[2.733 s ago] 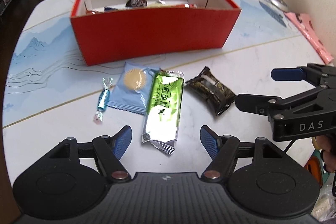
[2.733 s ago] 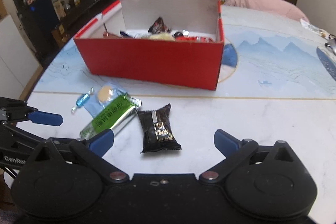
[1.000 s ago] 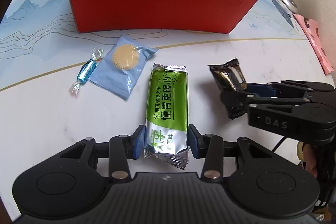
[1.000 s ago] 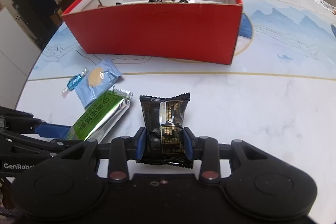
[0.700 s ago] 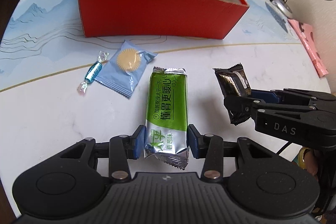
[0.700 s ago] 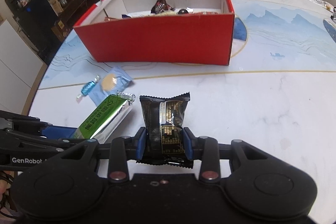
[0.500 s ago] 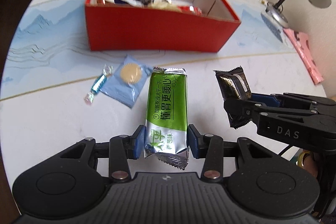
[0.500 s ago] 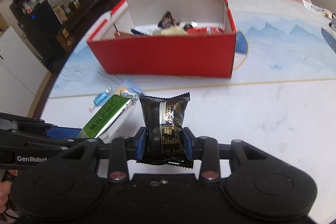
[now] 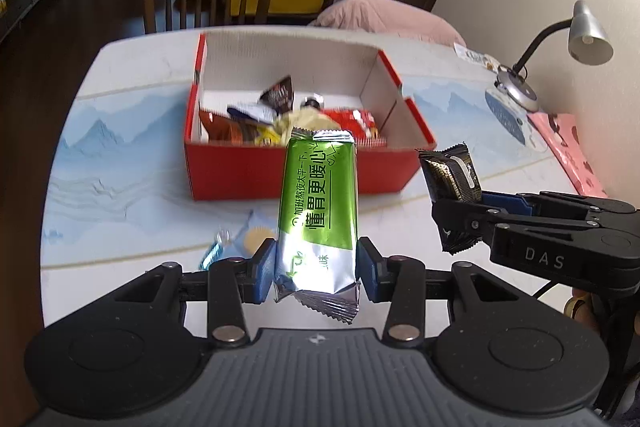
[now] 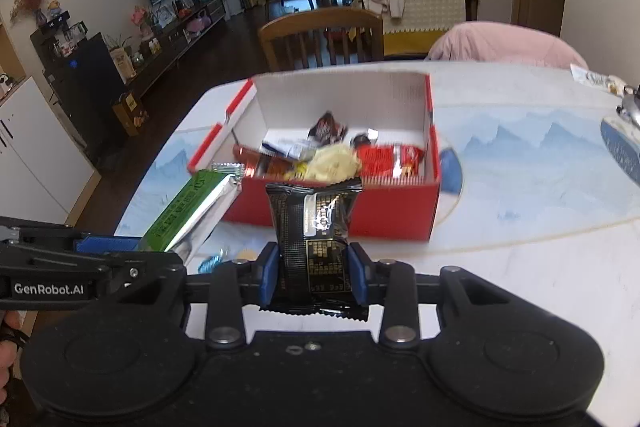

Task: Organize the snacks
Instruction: 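Carry both snacks into the red box and open both grippers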

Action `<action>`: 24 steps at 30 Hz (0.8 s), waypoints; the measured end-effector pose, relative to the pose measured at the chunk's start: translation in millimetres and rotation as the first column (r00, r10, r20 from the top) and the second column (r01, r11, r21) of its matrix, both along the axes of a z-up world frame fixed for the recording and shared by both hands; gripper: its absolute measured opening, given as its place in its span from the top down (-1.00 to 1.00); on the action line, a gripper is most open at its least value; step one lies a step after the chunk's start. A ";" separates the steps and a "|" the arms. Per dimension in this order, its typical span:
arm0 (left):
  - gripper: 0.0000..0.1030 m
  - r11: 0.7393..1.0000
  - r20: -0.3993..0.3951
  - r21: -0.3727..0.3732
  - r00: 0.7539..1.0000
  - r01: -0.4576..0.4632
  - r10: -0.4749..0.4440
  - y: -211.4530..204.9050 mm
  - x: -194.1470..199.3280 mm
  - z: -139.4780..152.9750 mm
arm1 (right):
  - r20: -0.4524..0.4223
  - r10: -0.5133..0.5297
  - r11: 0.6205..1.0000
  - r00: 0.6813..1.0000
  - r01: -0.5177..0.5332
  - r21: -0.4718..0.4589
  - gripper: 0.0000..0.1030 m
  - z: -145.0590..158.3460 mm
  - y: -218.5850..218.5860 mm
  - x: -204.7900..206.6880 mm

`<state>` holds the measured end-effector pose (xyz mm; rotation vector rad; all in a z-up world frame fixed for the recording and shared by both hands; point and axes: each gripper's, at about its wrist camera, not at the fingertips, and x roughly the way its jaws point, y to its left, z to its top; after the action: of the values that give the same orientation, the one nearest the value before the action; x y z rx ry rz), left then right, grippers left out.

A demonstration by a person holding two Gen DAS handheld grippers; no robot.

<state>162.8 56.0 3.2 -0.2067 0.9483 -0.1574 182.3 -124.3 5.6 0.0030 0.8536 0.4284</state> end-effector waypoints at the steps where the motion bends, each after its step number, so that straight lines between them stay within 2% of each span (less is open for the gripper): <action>1: 0.19 1.000 0.007 0.003 1.000 0.000 0.000 0.4 2.7 3.3 | 0.005 -0.001 1.000 1.000 0.001 0.001 0.30 2.7 0.3 3.6; 8: 0.19 0.999 0.044 0.035 0.999 -0.011 0.009 1.9 30.9 22.7 | 0.038 -0.010 1.000 0.999 0.010 -0.004 0.30 14.1 3.5 35.7; 13: 0.19 0.998 0.039 0.052 0.999 -0.027 0.025 6.6 57.1 27.9 | 0.039 -0.014 1.000 0.999 0.014 -0.007 0.30 16.9 5.6 63.2; 24: 0.19 0.994 -0.026 0.089 0.997 -0.069 0.071 20.3 126.2 17.9 | 0.003 0.004 0.998 1.000 -0.003 -0.064 0.30 -0.4 15.1 119.4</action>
<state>289.0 76.3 21.2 -0.1609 0.9730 -0.0479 301.7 -109.2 5.1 -0.0580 0.8640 0.4043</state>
